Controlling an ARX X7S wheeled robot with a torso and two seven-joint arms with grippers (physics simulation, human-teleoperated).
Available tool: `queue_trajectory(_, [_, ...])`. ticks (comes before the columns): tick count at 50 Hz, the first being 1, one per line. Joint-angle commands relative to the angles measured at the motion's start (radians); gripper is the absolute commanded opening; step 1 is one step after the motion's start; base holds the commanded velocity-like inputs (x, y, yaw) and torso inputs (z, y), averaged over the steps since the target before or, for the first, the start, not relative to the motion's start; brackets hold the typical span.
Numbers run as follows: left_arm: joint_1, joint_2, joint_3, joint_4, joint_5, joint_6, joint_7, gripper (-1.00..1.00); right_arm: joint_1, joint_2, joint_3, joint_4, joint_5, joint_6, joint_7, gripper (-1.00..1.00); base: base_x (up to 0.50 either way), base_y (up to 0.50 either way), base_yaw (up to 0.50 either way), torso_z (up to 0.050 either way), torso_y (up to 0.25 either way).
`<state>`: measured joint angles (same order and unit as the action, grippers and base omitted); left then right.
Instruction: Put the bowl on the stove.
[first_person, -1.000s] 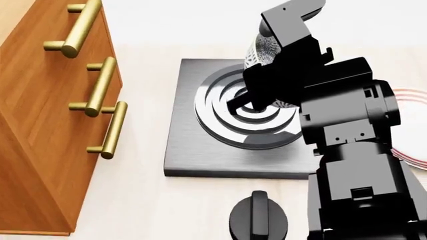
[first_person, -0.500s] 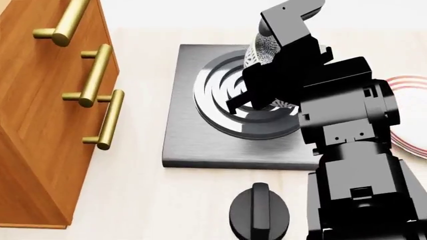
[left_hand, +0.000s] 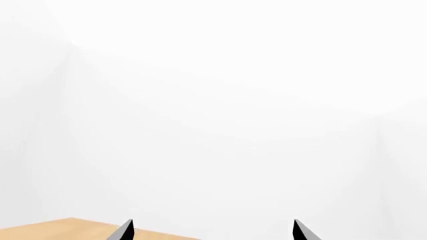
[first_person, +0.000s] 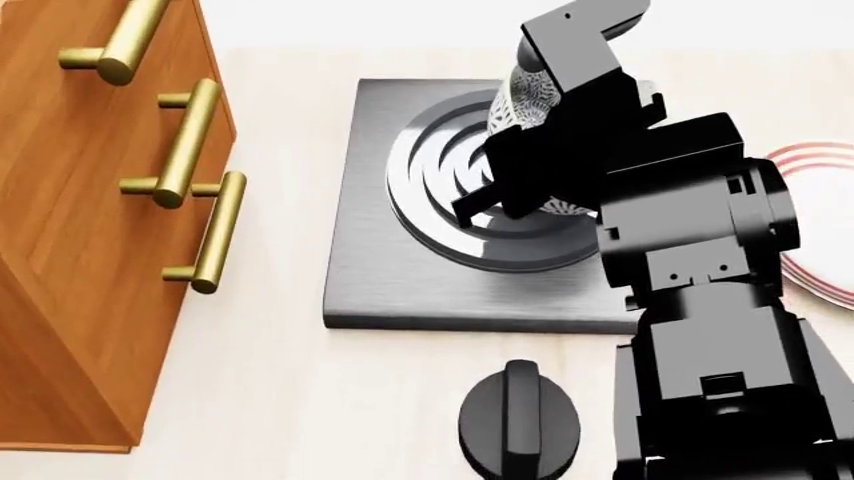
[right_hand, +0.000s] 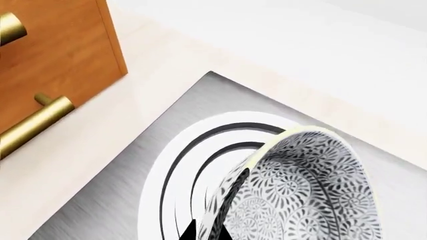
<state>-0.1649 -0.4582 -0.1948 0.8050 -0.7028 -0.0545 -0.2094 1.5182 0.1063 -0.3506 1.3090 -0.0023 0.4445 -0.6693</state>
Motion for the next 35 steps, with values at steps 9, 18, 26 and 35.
queue_trajectory(9, [0.001, 0.002, 0.001, -0.007, 0.002, 0.01, -0.004, 1.0, 0.007, -0.001, 0.007, 0.0, 0.004, -0.005, -0.001, -1.0, 0.0, 0.0, 0.0, 0.0, 0.0])
queue_trajectory(18, [0.0, 0.0, 0.003, -0.006, 0.002, 0.009, -0.011, 1.0, 0.007, -0.001, 0.007, 0.0, 0.004, -0.005, -0.001, -1.0, 0.0, 0.0, 0.0, 0.0, 0.0])
queue_trajectory(26, [0.0, -0.002, 0.004, -0.006, -0.002, 0.01, -0.012, 1.0, 0.007, -0.001, 0.007, 0.0, 0.004, -0.005, -0.001, 1.0, 0.0, 0.0, 0.0, 0.0, 0.0])
queue_trajectory(35, [0.001, -0.004, 0.003, -0.007, -0.004, 0.013, -0.015, 1.0, 0.007, -0.001, 0.007, 0.0, 0.004, -0.005, -0.001, 1.0, 0.0, 0.0, 0.0, 0.0, 0.0])
